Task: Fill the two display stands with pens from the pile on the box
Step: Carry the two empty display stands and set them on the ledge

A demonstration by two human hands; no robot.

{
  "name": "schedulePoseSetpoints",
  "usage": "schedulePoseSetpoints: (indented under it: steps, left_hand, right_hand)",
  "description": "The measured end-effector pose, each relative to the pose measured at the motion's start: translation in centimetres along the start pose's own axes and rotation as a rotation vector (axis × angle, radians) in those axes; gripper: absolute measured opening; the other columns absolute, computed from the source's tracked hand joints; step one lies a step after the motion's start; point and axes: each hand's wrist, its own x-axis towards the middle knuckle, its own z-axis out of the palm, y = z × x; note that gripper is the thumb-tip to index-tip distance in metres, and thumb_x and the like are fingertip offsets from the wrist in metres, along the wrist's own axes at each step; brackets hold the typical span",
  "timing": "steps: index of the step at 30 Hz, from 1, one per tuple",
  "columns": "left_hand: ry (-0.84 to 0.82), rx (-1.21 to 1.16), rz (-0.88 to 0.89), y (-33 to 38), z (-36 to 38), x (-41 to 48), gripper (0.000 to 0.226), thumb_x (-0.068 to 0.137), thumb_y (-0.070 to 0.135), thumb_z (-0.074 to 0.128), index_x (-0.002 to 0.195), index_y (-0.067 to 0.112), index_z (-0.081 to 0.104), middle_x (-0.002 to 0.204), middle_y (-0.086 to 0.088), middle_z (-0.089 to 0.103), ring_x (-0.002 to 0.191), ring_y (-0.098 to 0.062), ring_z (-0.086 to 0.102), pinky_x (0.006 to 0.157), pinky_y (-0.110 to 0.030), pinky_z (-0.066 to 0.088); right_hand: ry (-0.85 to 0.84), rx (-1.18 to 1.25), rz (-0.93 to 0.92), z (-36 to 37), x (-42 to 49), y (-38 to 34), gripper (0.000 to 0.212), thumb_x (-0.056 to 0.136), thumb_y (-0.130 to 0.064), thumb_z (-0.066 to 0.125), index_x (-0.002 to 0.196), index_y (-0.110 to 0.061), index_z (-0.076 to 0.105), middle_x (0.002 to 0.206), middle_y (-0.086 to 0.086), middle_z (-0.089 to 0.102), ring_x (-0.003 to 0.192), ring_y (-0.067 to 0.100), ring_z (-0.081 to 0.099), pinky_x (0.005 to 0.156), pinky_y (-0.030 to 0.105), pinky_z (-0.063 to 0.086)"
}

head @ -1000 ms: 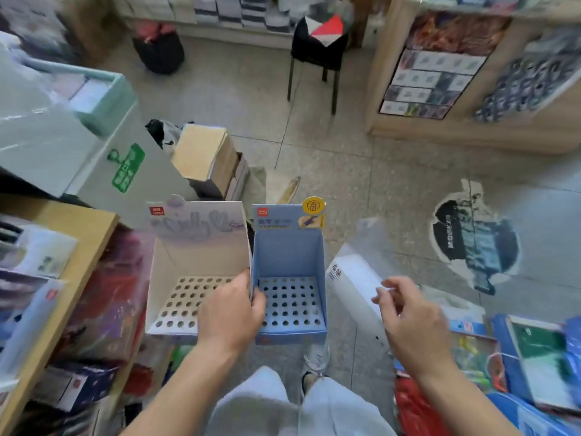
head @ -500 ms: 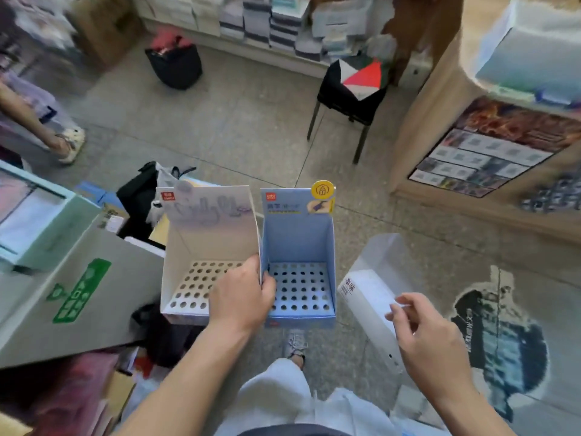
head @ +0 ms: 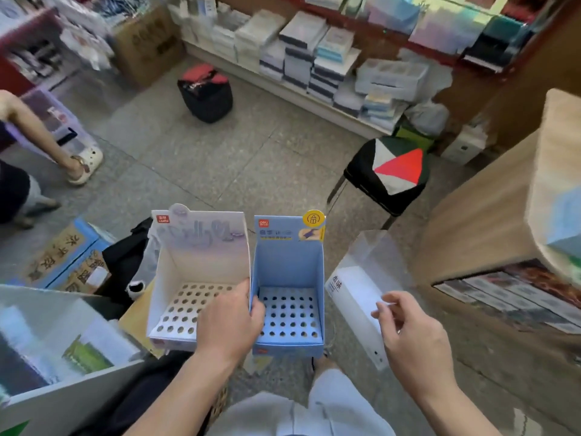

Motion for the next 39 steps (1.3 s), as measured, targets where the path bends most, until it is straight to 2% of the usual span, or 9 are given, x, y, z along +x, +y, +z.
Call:
schedulePoseSetpoints:
  steps: [4, 9, 12, 16, 19, 25, 29, 32, 39]
  left_hand:
    - [0.015, -0.044, -0.106, 2.9, -1.9, 7.2, 0.011, 0.098, 0.032, 0.049, 0.090, 0.028, 0.056, 0.070, 0.006, 0.059, 0.063, -0.018, 0.055, 0.054, -0.034, 0.037]
    - [0.028, -0.077, -0.199, 4.0, -4.9, 17.2, 0.015, 0.098, 0.035, 0.047, 0.092, 0.027, 0.057, 0.076, 0.006, 0.063, 0.069, -0.021, 0.060, 0.060, -0.036, 0.047]
    - [0.026, -0.091, -0.231, 3.4, -6.7, 24.0, 0.013, 0.099, 0.035, 0.047, 0.095, 0.026, 0.056, 0.078, 0.004, 0.064, 0.071, -0.024, 0.060, 0.059, -0.035, 0.043]
    - [0.027, -0.104, -0.253, 1.8, -10.0, 34.6, 0.015, 0.098, 0.031, 0.049, 0.087, 0.023, 0.053, 0.071, 0.004, 0.058, 0.066, -0.023, 0.056, 0.056, -0.034, 0.035]
    - [0.018, -0.106, -0.276, 0.7, -13.9, 42.8, 0.016, 0.099, 0.030, 0.047, 0.087, 0.021, 0.053, 0.069, 0.004, 0.057, 0.066, -0.023, 0.055, 0.054, -0.035, 0.037]
    - [0.040, -0.078, -0.296, -1.4, -21.1, 57.0, 0.018, 0.100, 0.031, 0.047, 0.089, 0.019, 0.055, 0.070, 0.003, 0.059, 0.067, -0.023, 0.057, 0.054, -0.034, 0.037]
    - [0.040, -0.070, -0.310, -2.5, -24.3, 66.0, 0.018, 0.100, 0.031, 0.047, 0.089, 0.020, 0.055, 0.071, 0.003, 0.059, 0.066, -0.022, 0.056, 0.052, -0.034, 0.034]
    - [0.031, -0.093, -0.347, -3.0, -26.4, 72.6, 0.018, 0.099, 0.029, 0.047, 0.083, 0.023, 0.050, 0.070, 0.007, 0.056, 0.064, -0.018, 0.053, 0.051, -0.033, 0.029]
    - [0.027, -0.146, -0.438, -4.9, -32.1, 87.1, 0.019, 0.097, 0.029, 0.046, 0.079, 0.026, 0.043, 0.071, 0.004, 0.055, 0.068, -0.023, 0.055, 0.060, -0.036, 0.043]
  right_hand:
    - [-0.033, -0.055, -0.091, -0.9, 11.5, -3.7, 0.010, 0.094, -0.024, 0.069, 0.101, -0.027, 0.063, 0.073, -0.022, 0.072, 0.069, 0.009, 0.069, 0.063, 0.030, 0.046]
    - [-0.068, -0.059, -0.172, -0.3, 24.0, -10.3, 0.009, 0.095, -0.023, 0.068, 0.102, -0.025, 0.063, 0.074, -0.021, 0.073, 0.072, 0.011, 0.071, 0.067, 0.036, 0.053]
    - [-0.091, -0.072, -0.212, 1.8, 30.8, -14.4, 0.008, 0.095, -0.023, 0.067, 0.102, -0.024, 0.063, 0.075, -0.017, 0.075, 0.070, 0.013, 0.071, 0.066, 0.038, 0.055]
    - [-0.132, -0.106, -0.211, 5.2, 38.4, -19.8, 0.009, 0.095, -0.028, 0.064, 0.104, -0.024, 0.062, 0.073, -0.015, 0.074, 0.067, 0.015, 0.070, 0.064, 0.038, 0.054]
    - [-0.162, -0.115, -0.180, 7.1, 43.3, -24.5, 0.008, 0.095, -0.026, 0.064, 0.103, -0.025, 0.062, 0.074, -0.014, 0.075, 0.072, 0.018, 0.072, 0.066, 0.040, 0.055]
    - [-0.235, -0.140, -0.145, 9.9, 53.8, -33.6, 0.007, 0.097, -0.027, 0.063, 0.101, -0.030, 0.059, 0.067, -0.025, 0.065, 0.074, 0.013, 0.070, 0.069, 0.036, 0.051]
    - [-0.248, -0.144, -0.156, 12.6, 62.4, -39.7, 0.007, 0.098, -0.027, 0.063, 0.104, -0.027, 0.061, 0.067, -0.025, 0.064, 0.077, 0.016, 0.070, 0.069, 0.034, 0.047]
    - [-0.248, -0.131, -0.197, 15.1, 69.9, -44.8, 0.008, 0.098, -0.028, 0.062, 0.106, -0.025, 0.062, 0.071, -0.023, 0.066, 0.080, 0.018, 0.072, 0.071, 0.035, 0.050]
    - [-0.275, -0.111, -0.313, 19.9, 86.6, -58.7, 0.008, 0.100, -0.030, 0.060, 0.107, -0.026, 0.060, 0.081, -0.017, 0.075, 0.078, 0.016, 0.071, 0.070, 0.037, 0.054]
